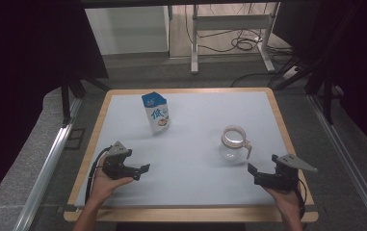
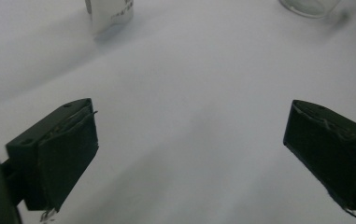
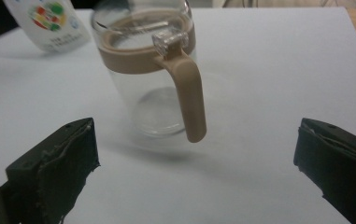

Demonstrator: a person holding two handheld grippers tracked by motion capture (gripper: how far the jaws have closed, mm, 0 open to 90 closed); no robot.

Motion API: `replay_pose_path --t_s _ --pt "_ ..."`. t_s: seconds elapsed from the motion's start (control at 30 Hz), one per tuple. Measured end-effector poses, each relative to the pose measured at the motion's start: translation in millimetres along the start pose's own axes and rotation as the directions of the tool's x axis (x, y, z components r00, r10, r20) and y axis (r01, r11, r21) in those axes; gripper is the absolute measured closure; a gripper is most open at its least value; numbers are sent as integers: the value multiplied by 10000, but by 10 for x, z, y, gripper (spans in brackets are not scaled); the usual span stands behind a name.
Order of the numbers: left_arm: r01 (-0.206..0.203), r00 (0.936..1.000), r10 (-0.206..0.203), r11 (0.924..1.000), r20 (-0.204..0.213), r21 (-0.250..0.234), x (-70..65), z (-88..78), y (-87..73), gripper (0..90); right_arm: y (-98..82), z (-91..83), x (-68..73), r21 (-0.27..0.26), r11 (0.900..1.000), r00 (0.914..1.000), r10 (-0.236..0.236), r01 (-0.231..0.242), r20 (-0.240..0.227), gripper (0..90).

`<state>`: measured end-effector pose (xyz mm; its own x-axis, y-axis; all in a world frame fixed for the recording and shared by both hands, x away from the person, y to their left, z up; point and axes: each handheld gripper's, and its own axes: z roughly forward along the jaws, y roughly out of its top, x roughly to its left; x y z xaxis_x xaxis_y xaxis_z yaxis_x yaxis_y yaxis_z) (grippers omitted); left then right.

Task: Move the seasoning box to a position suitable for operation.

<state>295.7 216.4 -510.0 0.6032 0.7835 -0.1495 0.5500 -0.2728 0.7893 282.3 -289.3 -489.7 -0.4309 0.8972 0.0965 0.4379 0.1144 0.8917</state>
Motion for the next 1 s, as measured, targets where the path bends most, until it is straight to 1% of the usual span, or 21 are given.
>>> replay_pose_path --t_s 0.07,0.1,0.13,0.17,0.2,0.23,0.27,0.3,0.33,0.37,0.4,0.47,0.53,0.57,0.6,0.63,0.7,0.73,0.8,0.87,1.0 --pt "-108 9999 107 9998 -39 -161 -52 -33 31 45 -21 -72 -17 -141 9999 9999 36 -38 -106 2" --pt "-88 9999 85 9998 -144 -201 -59 -49 41 47 -45 -112 -26 -221 9998 10000 -25 24 -48 3" --pt "40 9995 -53 9992 -302 -409 -71 -93 55 52 -63 -129 -28 -212 9997 10000 -81 81 -14 4" --pt "125 9996 -138 9984 -235 -548 -77 -118 55 66 -108 -137 -27 -106 9996 9996 -267 267 40 4" --pt "181 9998 -187 9977 -99 -650 -79 -148 53 70 -131 -130 -27 -20 9994 9994 -354 354 39 4" --pt "229 9997 -235 9971 -80 -726 -83 -167 46 72 -160 -117 -27 61 9991 9991 -414 414 12 4" --pt "242 9994 -263 9961 -231 -847 -89 -198 20 79 -178 -105 -28 109 9990 9990 -444 444 -9 4" --pt "292 9991 -318 9956 -279 -885 -89 -210 0 92 -200 -83 -30 192 9987 9989 -476 476 -11 5" --pt "369 9992 -383 9951 -129 -919 -85 -218 -35 94 -203 -73 -30 304 9985 9990 -455 455 1 12" --pt "382 9993 -380 9954 32 -884 -79 -213 -60 93 -205 -60 -27 424 9974 9980 -577 587 -265 23" --pt "347 9994 -343 9966 65 -746 -77 -200 -78 94 -200 -49 -21 532 9963 9974 -656 671 -302 28" --pt "230 9997 -224 9976 99 -647 -84 -194 -103 93 -191 -36 -11 567 9959 9974 -701 708 -144 43" --pt "101 9997 -86 9979 221 -645 -86 -211 -106 94 -174 -27 -3 549 9952 9967 -800 807 -141 45" --pt "-5 9998 18 9980 199 -634 -84 -226 -104 94 -158 -25 4 542 9952 9967 -806 811 -118 48" --pt "-75 9999 84 9978 133 -658 -73 -244 -105 95 -134 -27 10 516 9957 9969 -761 770 -199 49" --pt "-49 9999 59 9977 151 -677 -63 -250 -107 96 -97 -30 27 423 9961 9968 -759 769 -256 50" --pt "-7 9998 20 9982 221 -597 -40 -250 -117 95 -33 -28 63 416 9946 9952 -942 952 -247 50" --pt "-29 9999 37 9987 154 -499 -40 -241 -127 95 -2 -21 80 393 9938 9943 -1026 1036 -277 50" --pt "-74 9999 79 9991 131 -414 -58 -254 -146 89 119 19 125 307 9912 9907 -1272 1287 -485 50" --pt "7 9999 -3 9992 106 -407 -74 -282 -165 85 274 74 140 350 9899 9878 -1343 1374 -788 50" --pt "148 9999 -145 9993 88 -329 -81 -314 -191 79 508 128 165 198 9895 9837 -1401 1432 -1124 50"
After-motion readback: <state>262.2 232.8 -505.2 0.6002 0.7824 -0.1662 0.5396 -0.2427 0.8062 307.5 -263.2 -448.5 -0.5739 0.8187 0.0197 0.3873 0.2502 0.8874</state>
